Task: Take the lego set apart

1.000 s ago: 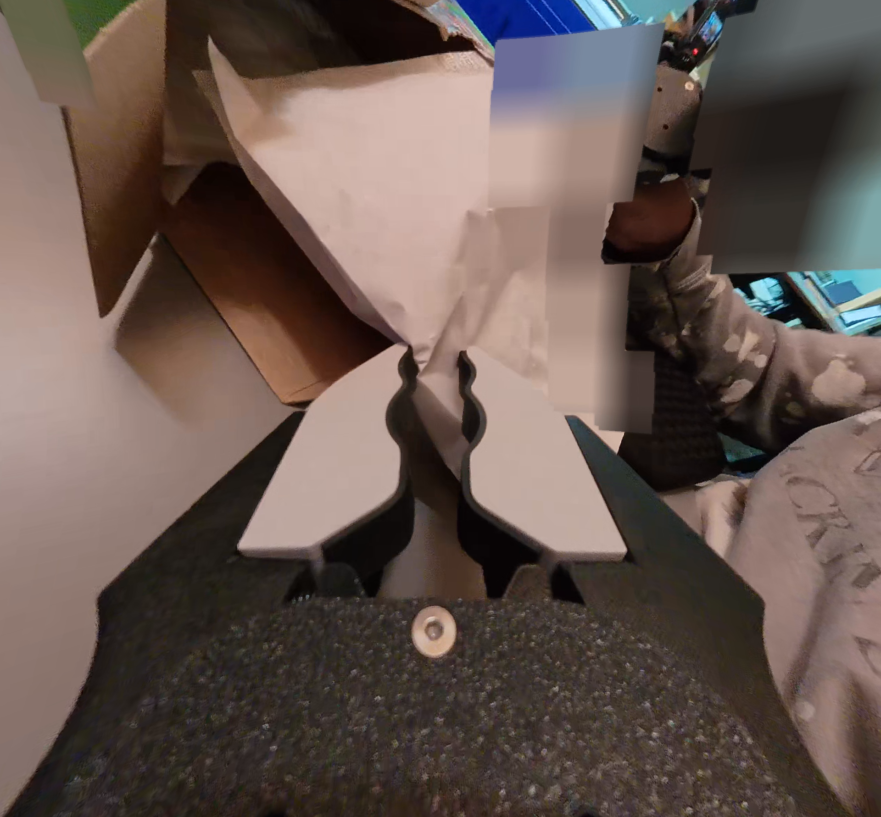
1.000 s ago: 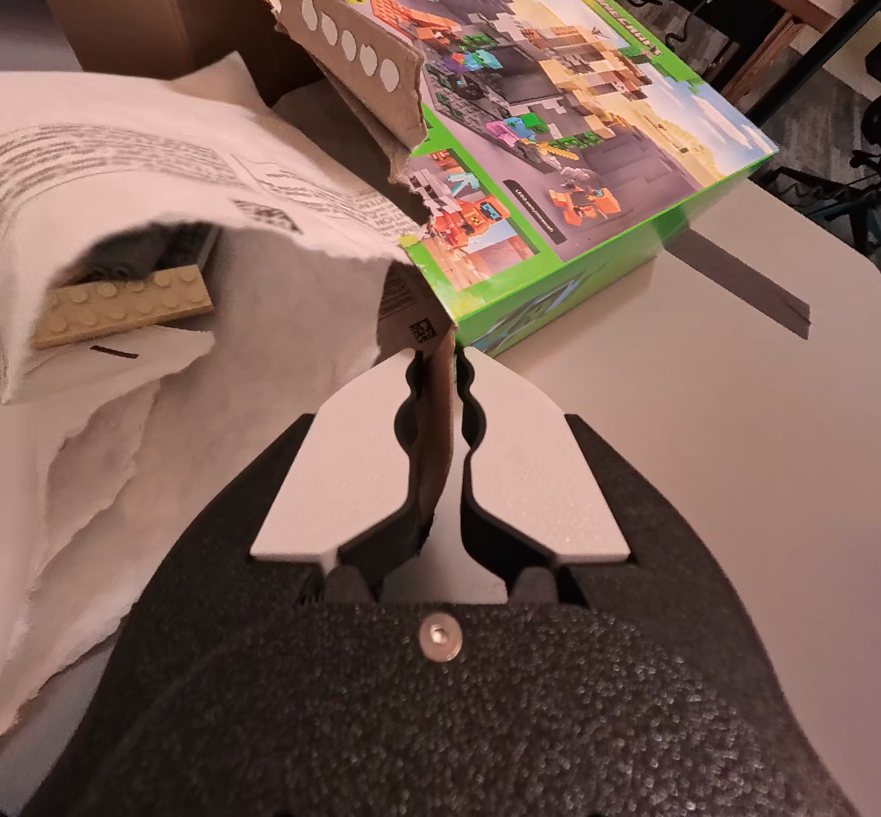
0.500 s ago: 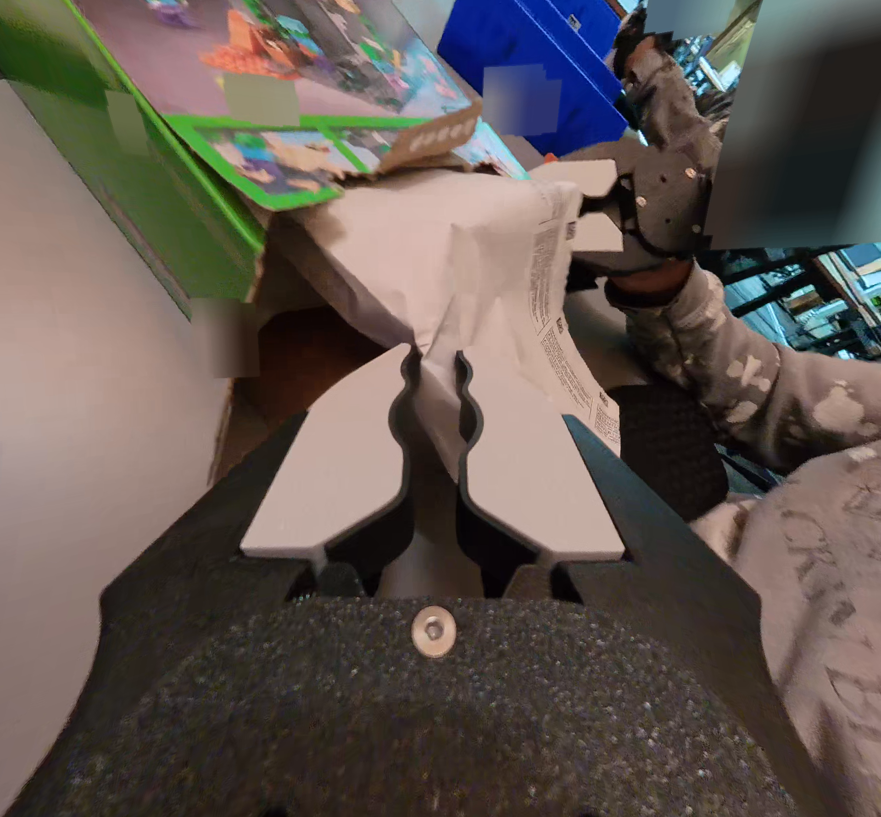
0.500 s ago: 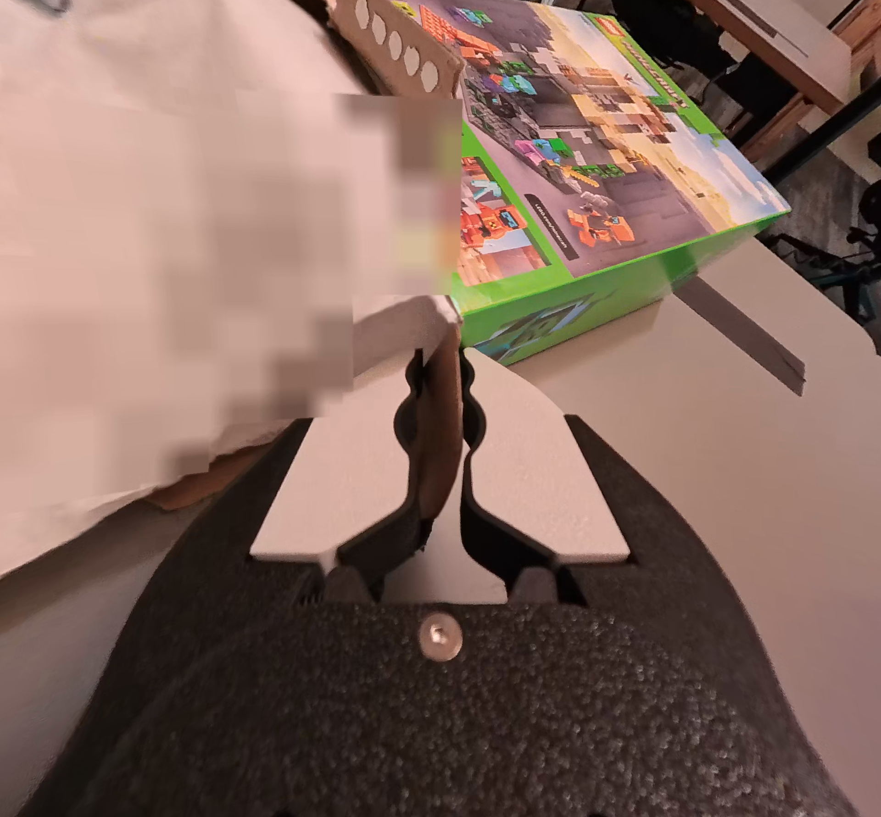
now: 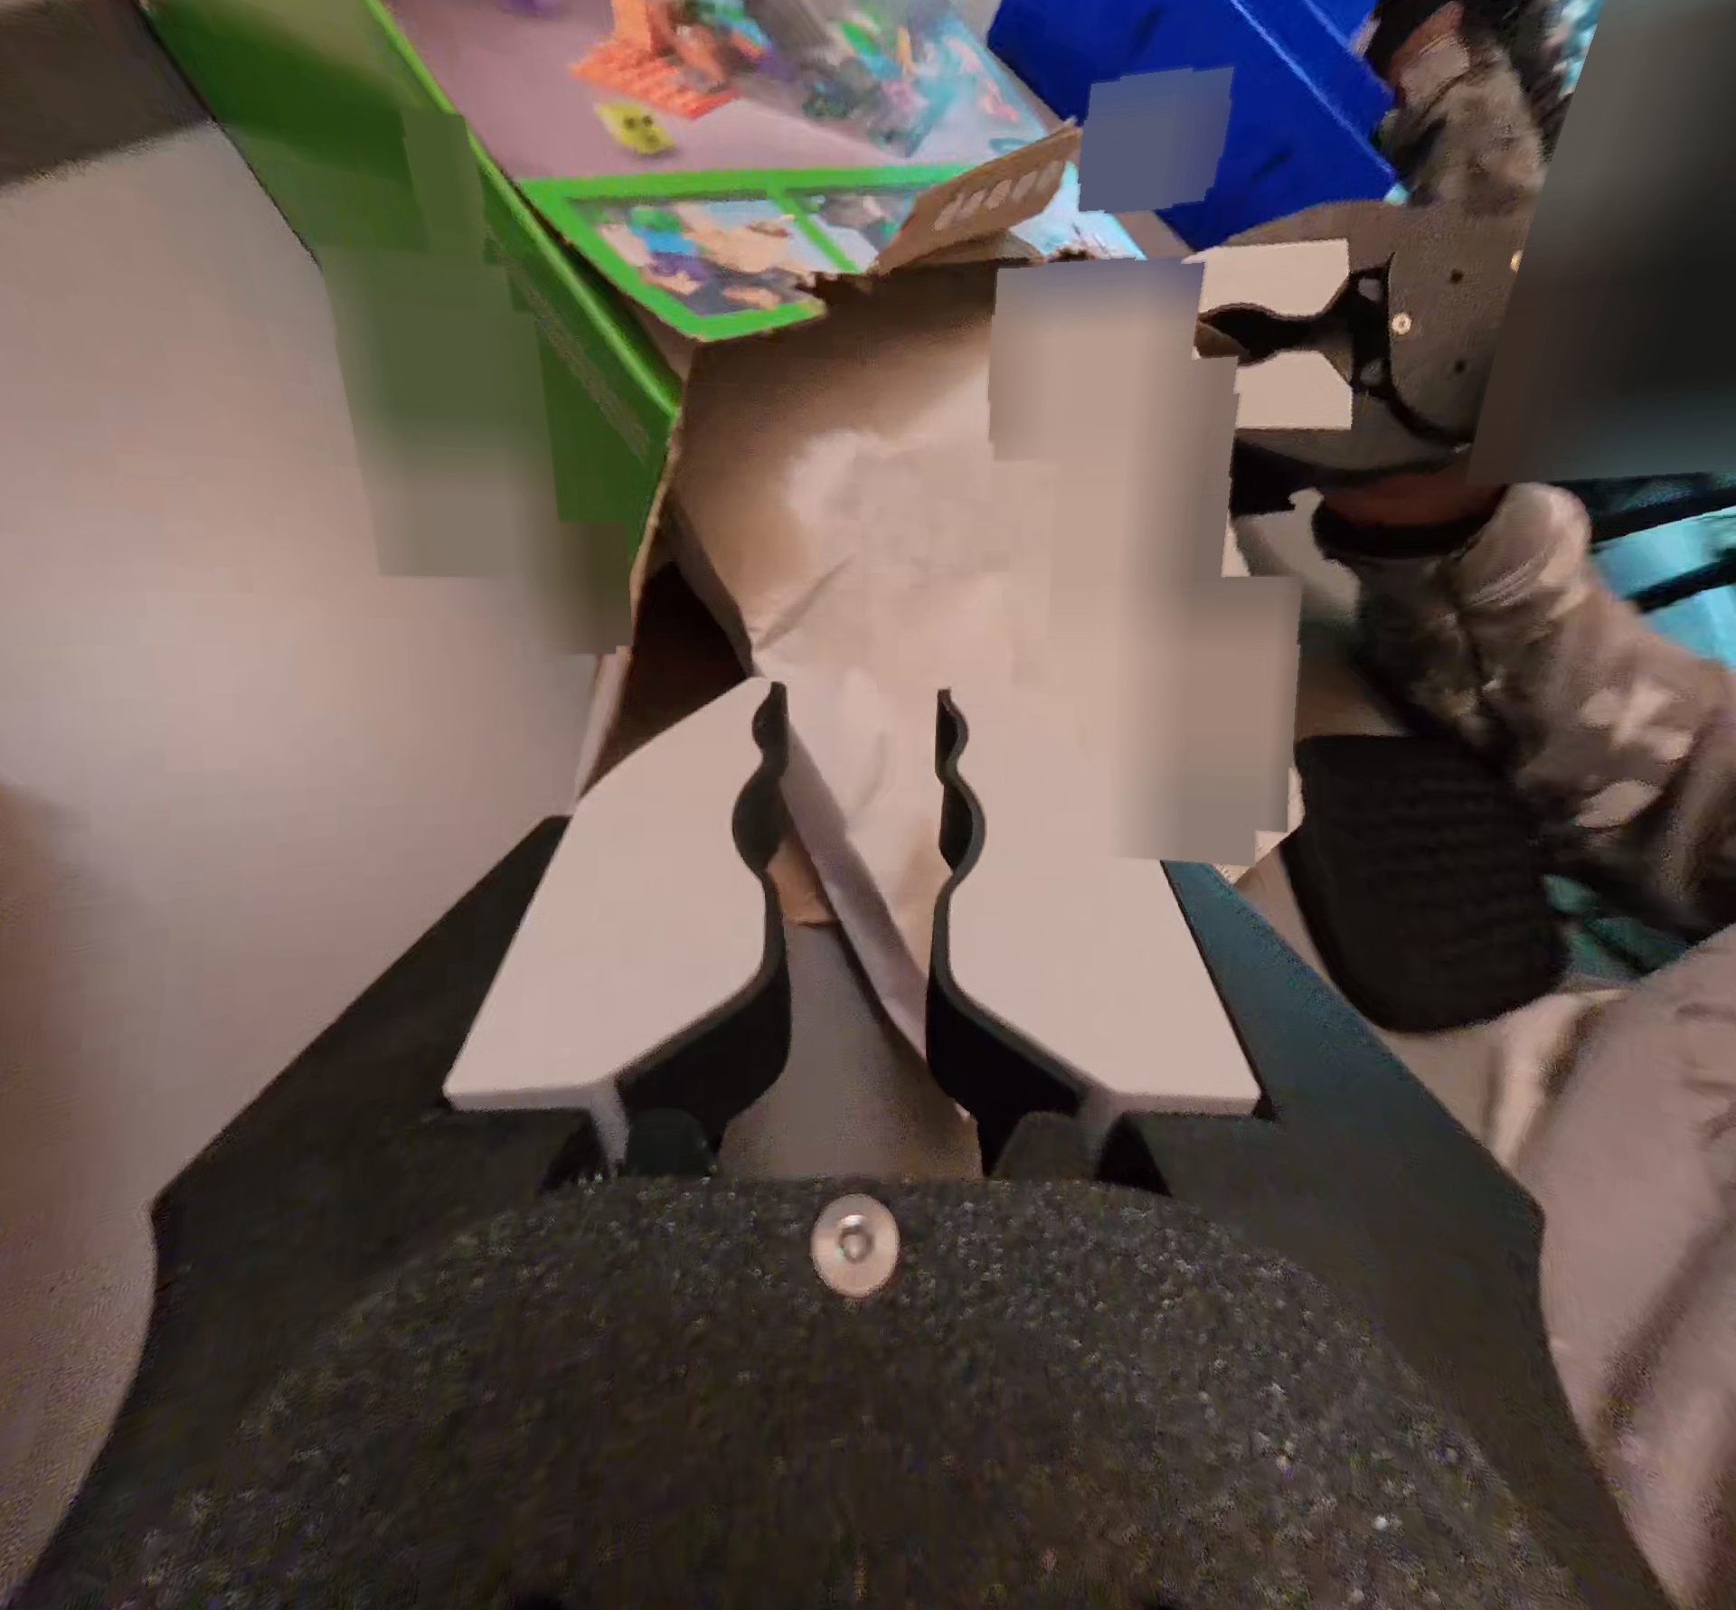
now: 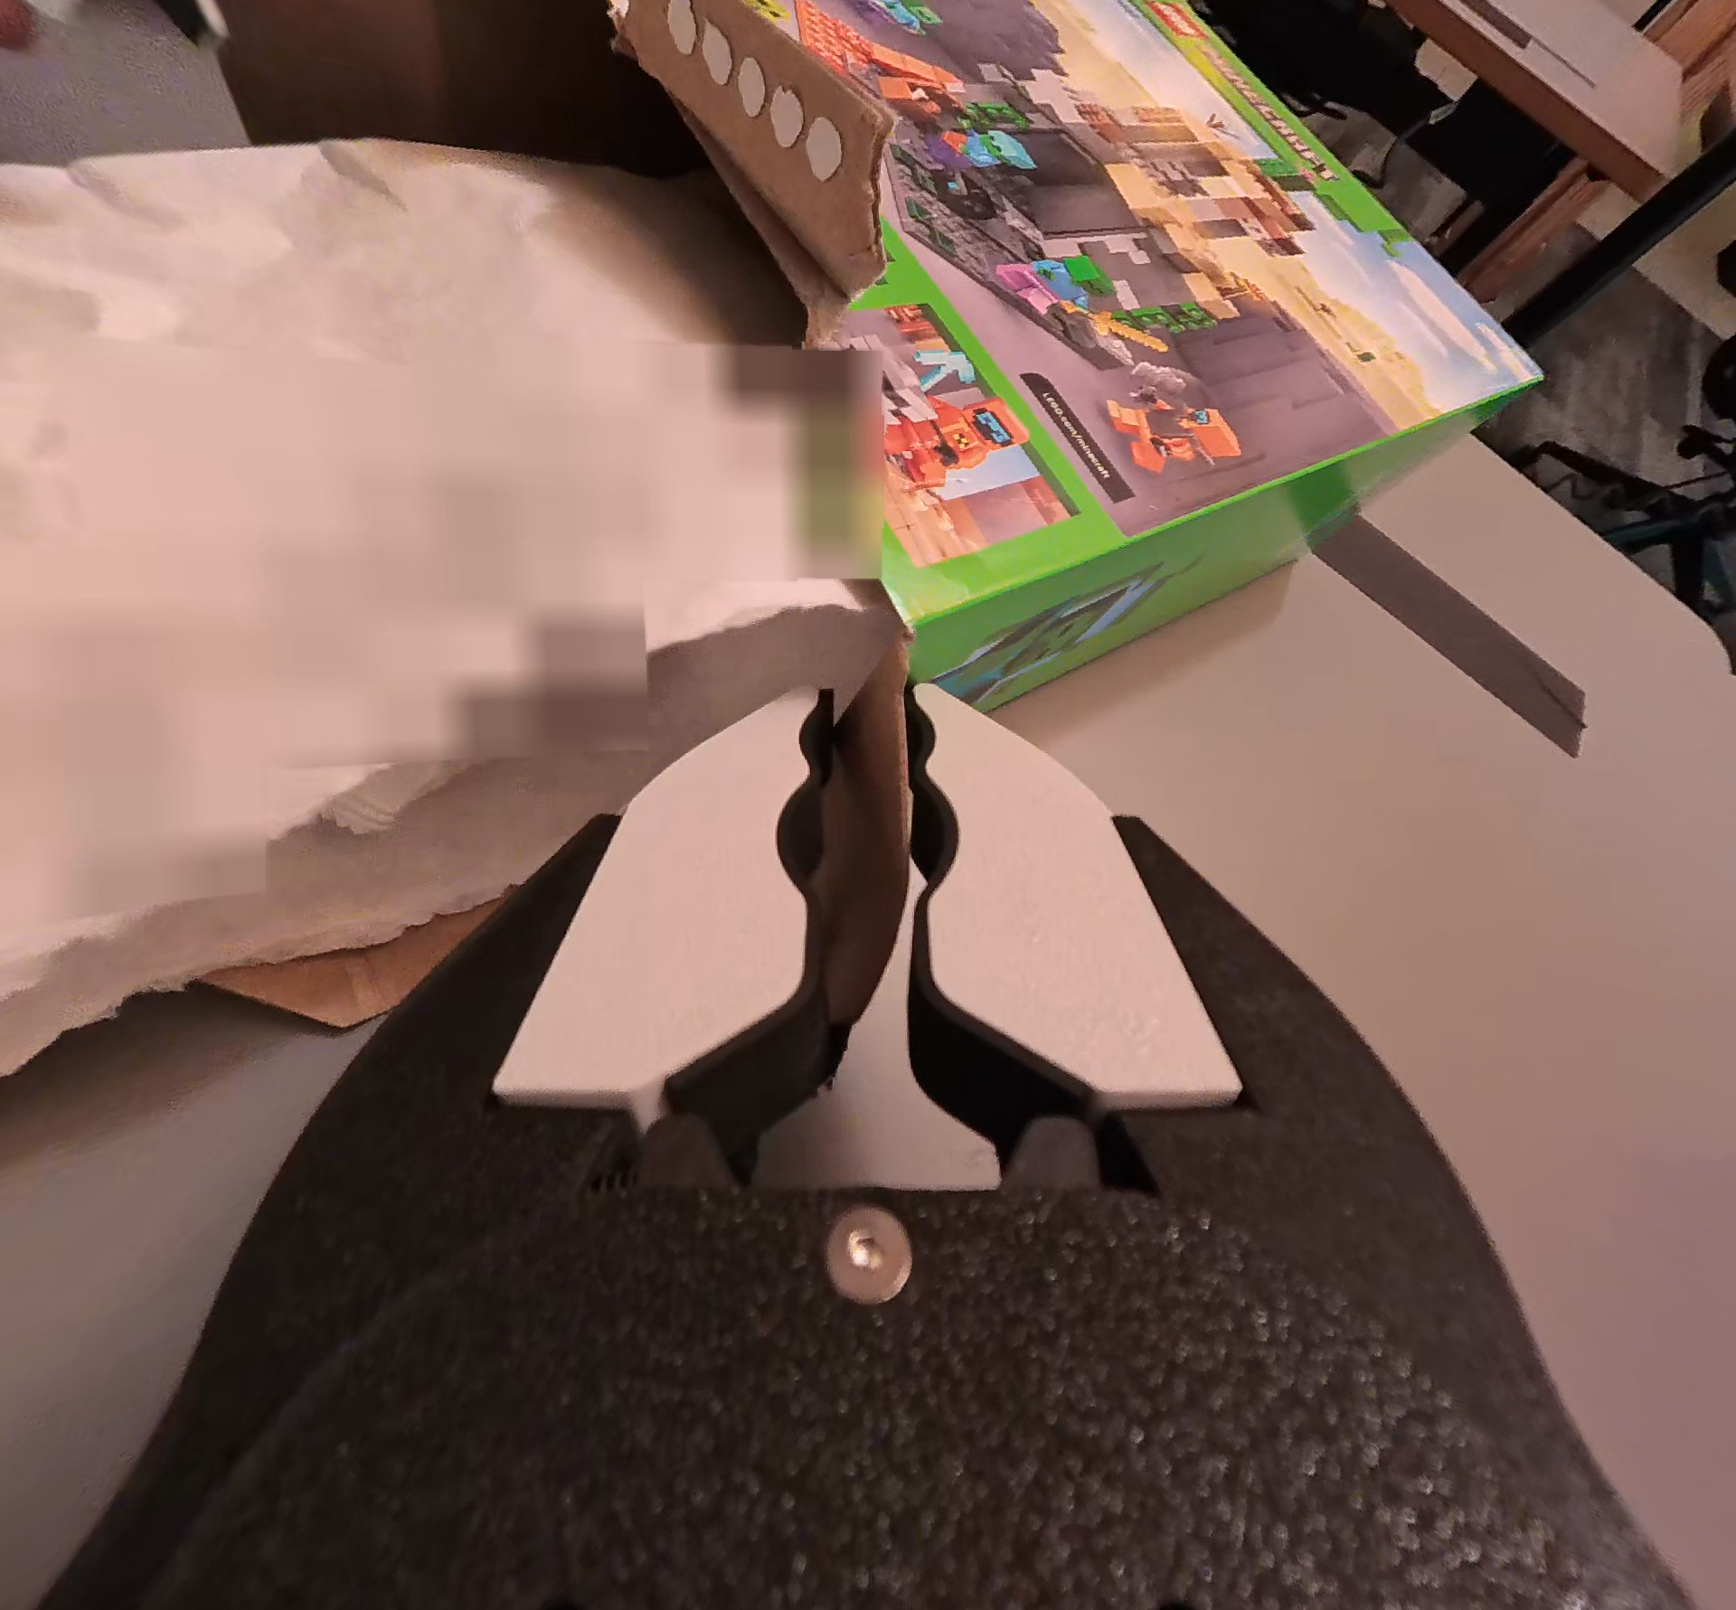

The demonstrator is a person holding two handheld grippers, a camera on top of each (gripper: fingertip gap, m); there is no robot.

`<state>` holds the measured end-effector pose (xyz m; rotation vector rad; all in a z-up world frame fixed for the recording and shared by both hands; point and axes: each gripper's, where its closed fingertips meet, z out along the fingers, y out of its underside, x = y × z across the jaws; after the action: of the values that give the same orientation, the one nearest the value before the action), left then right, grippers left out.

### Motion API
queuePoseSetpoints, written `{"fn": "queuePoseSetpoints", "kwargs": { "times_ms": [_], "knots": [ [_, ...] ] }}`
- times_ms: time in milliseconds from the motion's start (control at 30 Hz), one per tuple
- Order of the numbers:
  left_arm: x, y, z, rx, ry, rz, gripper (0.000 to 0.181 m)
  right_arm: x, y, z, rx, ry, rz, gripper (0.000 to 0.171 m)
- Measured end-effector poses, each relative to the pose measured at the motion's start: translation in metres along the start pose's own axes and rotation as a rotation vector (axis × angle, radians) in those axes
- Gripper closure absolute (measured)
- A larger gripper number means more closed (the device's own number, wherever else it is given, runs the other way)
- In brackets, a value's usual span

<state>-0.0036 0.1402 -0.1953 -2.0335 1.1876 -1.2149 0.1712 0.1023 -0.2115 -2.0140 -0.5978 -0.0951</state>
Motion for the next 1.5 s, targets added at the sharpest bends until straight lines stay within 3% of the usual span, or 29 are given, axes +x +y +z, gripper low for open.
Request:
{"fn": "queuePoseSetpoints", "kwargs": {
  "times_ms": [133, 333, 433, 500, 600, 633, 733, 1000, 1233, 1300, 1400, 1500],
  "knots": [
    [0.03, 0.013, -0.02, -0.015, -0.154, 0.382, 0.146, -0.001, -0.001, 0.0, -0.005, 0.002, -0.004, 0.158],
    [0.082, 0.077, 0.022, -0.187, -0.277, 0.986, 0.119, -0.003, -0.001, 0.001, -0.007, 0.004, 0.005, 0.158],
    [0.078, 0.086, 0.041, -0.262, -0.398, 1.252, 0.126, -0.004, -0.001, 0.001, -0.006, 0.004, 0.01, 0.158],
    [0.07, 0.081, 0.049, -0.263, -0.489, 1.344, 0.148, -0.004, -0.001, 0.001, -0.005, 0.004, 0.011, 0.158],
    [0.079, 0.07, 0.054, -0.203, -0.473, 1.331, 0.181, -0.005, 0.0, 0.0, -0.005, 0.002, 0.007, 0.158],
    [0.08, 0.064, 0.053, -0.185, -0.468, 1.29, 0.181, -0.005, 0.0, 0.0, -0.004, 0.001, 0.007, 0.158],
    [0.07, 0.044, 0.052, -0.177, -0.516, 1.184, 0.181, -0.009, -0.002, 0.001, 0.002, -0.014, 0.007, 0.158],
    [0.043, 0.009, 0.084, -0.212, -0.662, 1.293, 0.181, -0.012, -0.005, 0.003, 0.009, -0.006, 0.002, 0.164],
    [0.041, 0.013, 0.085, -0.206, -0.592, 1.372, 0.179, -0.005, -0.001, 0.001, 0.01, -0.019, 0.064, 0.164],
    [0.044, 0.023, 0.077, -0.209, -0.57, 1.366, 0.17, -0.005, -0.001, 0.001, 0.011, -0.013, 0.058, 0.163],
    [0.064, 0.04, 0.063, -0.163, -0.433, 1.26, 0.158, -0.005, -0.001, 0.002, 0.009, -0.01, 0.058, 0.164],
    [0.088, 0.033, 0.043, -0.076, -0.289, 1.075, 0.15, -0.005, -0.001, 0.002, 0.008, -0.016, 0.064, 0.164]
  ]
}}
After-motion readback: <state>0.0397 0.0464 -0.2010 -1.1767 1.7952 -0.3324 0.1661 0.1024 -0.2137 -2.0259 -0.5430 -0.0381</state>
